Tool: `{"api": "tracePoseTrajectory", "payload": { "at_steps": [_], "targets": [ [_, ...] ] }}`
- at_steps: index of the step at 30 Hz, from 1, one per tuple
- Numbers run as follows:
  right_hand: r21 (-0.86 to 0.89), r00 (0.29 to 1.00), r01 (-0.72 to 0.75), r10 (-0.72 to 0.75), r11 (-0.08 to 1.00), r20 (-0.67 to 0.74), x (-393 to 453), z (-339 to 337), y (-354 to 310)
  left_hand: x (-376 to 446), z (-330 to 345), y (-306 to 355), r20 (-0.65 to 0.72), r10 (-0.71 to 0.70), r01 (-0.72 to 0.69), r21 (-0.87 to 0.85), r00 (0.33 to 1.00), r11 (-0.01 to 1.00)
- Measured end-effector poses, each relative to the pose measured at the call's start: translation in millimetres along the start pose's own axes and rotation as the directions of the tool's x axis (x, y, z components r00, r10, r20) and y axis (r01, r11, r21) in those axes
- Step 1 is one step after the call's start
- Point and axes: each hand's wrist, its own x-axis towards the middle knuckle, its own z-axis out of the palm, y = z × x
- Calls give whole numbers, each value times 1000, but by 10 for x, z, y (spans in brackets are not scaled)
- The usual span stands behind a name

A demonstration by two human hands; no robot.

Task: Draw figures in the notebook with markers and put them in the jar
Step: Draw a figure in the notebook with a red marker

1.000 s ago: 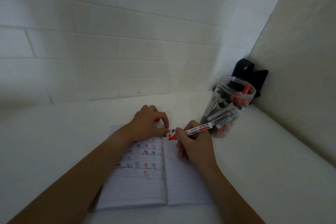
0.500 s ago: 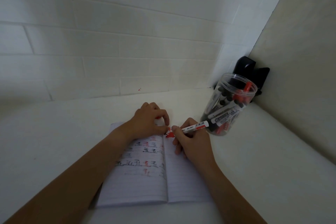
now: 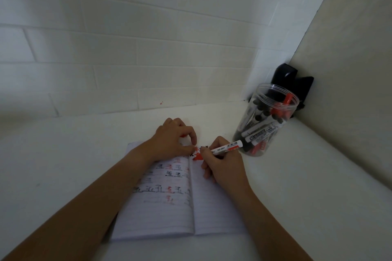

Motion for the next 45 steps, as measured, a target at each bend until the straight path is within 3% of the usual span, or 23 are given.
{"api": "tracePoseTrajectory", "payload": {
  "at_steps": [8, 13, 16, 23, 29, 33, 35, 37, 39, 42, 45],
  "targets": [
    [39, 999, -8, 6, 999, 49, -2, -10, 13, 22, 11, -24, -2, 9, -9, 20, 1000, 1000],
    [131, 992, 5, 11, 991, -124, 12, -46, 9, -20, 46, -41, -110, 64, -53, 98, 992, 994],
    [257, 986, 30, 13, 966, -166, 11, -103, -1, -35, 26, 30, -190, 62, -56, 36, 980, 998],
    [469, 993, 116, -103, 875, -54, -11, -175, -68, -46, 135, 82, -207, 198, -212, -47, 958, 976],
    [370, 989, 148, -138, 917, -52, -23, -128, -69, -68, 141, 141, -171, 245, -265, -100, 954, 959],
    [300, 982, 160, -184, 940, 53, -68, -105, -101, -74, 213, 193, -122, 297, -313, -140, 947, 939],
    [341, 982, 103, -149, 935, 113, -84, -104, -134, -67, 220, 174, -110, 286, -301, -168, 952, 939],
    [443, 987, -50, -23, 895, 159, -67, -106, -151, -76, 184, 169, -124, 271, -290, -176, 954, 941],
    [505, 993, -96, 44, 858, 112, -42, -115, -130, -101, 131, 208, -136, 270, -289, -147, 953, 946],
    [416, 995, 32, 12, 909, -103, -7, -159, -64, -130, 78, 278, -143, 302, -318, -104, 942, 942],
    [392, 988, 61, 0, 918, -155, 27, -249, -48, -116, 46, 272, -158, 271, -297, -179, 950, 938]
  ]
}}
